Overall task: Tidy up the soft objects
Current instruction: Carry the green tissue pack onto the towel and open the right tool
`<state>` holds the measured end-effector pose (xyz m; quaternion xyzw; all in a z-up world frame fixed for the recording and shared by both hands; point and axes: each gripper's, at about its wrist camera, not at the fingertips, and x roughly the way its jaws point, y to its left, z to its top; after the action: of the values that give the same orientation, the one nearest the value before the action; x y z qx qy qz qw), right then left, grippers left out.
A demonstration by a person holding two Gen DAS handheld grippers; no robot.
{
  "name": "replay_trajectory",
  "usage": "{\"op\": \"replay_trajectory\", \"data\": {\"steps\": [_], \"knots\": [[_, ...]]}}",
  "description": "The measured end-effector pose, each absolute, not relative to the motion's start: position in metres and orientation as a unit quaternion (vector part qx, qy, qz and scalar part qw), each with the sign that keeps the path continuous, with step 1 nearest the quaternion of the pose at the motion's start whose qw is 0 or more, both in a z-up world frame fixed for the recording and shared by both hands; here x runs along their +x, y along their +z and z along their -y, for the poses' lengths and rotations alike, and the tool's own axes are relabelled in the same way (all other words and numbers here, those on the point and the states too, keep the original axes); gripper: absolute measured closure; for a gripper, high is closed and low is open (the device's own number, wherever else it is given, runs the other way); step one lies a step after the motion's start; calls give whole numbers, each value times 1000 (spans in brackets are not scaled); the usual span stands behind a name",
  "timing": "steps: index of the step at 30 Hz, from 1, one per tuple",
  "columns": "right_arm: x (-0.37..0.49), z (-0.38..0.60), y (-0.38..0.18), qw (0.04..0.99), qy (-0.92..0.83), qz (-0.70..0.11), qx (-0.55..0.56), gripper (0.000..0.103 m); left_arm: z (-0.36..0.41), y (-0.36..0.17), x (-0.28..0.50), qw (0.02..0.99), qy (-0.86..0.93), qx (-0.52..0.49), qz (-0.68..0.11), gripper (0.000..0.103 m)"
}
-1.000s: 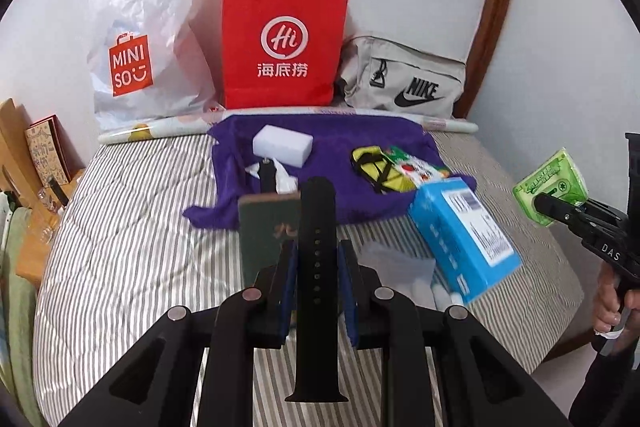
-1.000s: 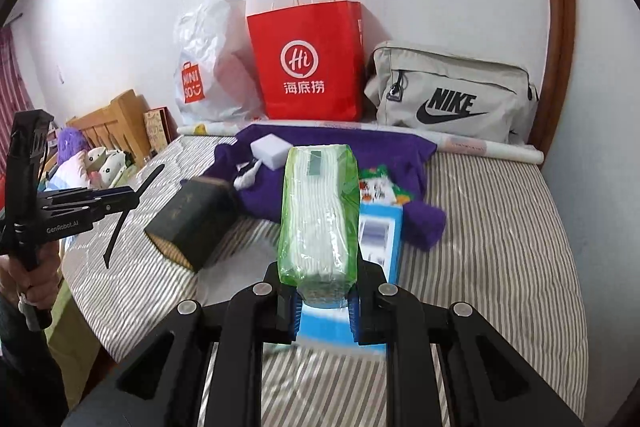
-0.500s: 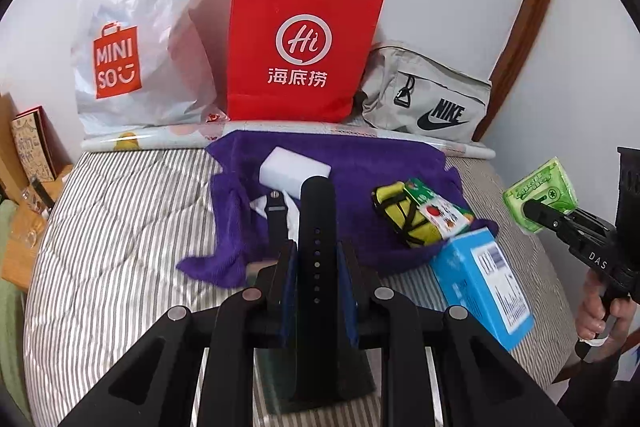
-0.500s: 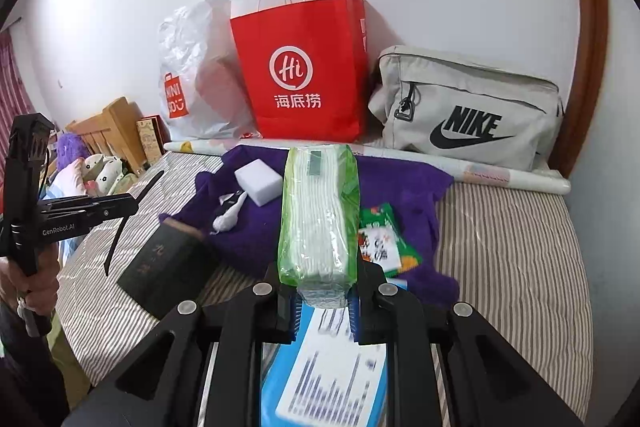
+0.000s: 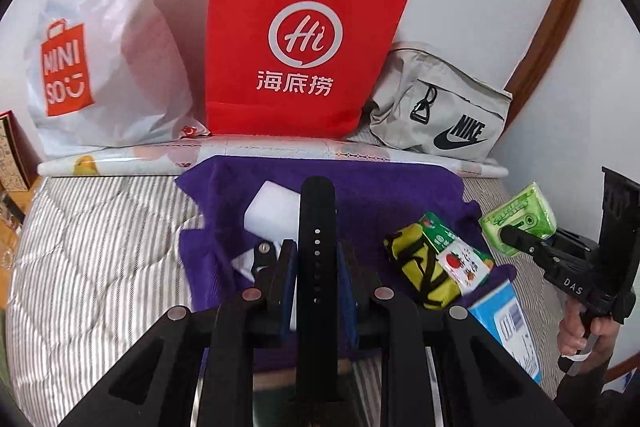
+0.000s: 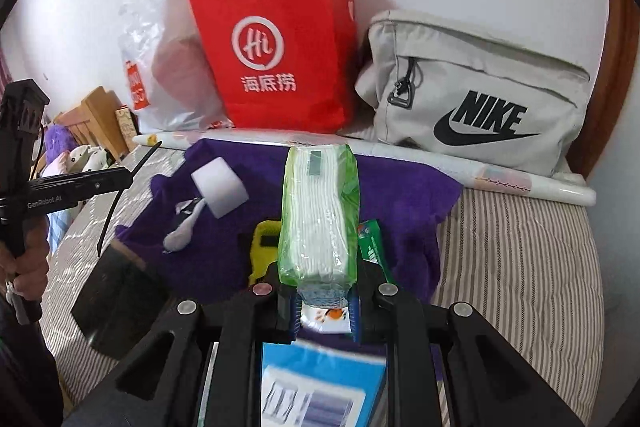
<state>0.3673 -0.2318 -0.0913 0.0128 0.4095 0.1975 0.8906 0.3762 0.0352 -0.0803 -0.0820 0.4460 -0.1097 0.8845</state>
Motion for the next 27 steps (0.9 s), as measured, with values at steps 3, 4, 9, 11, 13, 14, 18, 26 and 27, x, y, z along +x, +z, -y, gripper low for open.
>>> {"op": "replay_trajectory", "data": {"steps": [3, 4, 9, 11, 13, 14, 18, 26, 27], "knots": [[379, 230, -99, 886, 199, -418, 18, 85, -34, -87, 387, 881, -111, -79, -453, 83], [383, 229, -103, 885, 199, -422, 17, 85, -33, -89, 391, 879, -112, -79, -456, 83], [398, 225, -119, 875, 201, -441, 14, 85, -28, -102, 408, 867, -126, -80, -475, 83], [402, 224, -125, 870, 203, -449, 12, 85, -26, -104, 413, 865, -130, -81, -478, 83], [406, 223, -130, 866, 202, -457, 12, 85, -22, -106, 418, 864, -131, -77, -480, 83], [408, 223, -131, 865, 203, -459, 13, 85, -21, -107, 420, 863, -132, -74, -482, 83], [416, 223, -139, 859, 202, -470, 17, 85, -18, -115, 425, 860, -131, -69, -488, 83], [420, 220, -147, 852, 205, -482, 15, 83, -15, -128, 431, 849, -134, -69, -506, 83], [419, 220, -147, 852, 206, -481, 13, 83, -15, -129, 431, 848, -135, -68, -508, 83]]}}
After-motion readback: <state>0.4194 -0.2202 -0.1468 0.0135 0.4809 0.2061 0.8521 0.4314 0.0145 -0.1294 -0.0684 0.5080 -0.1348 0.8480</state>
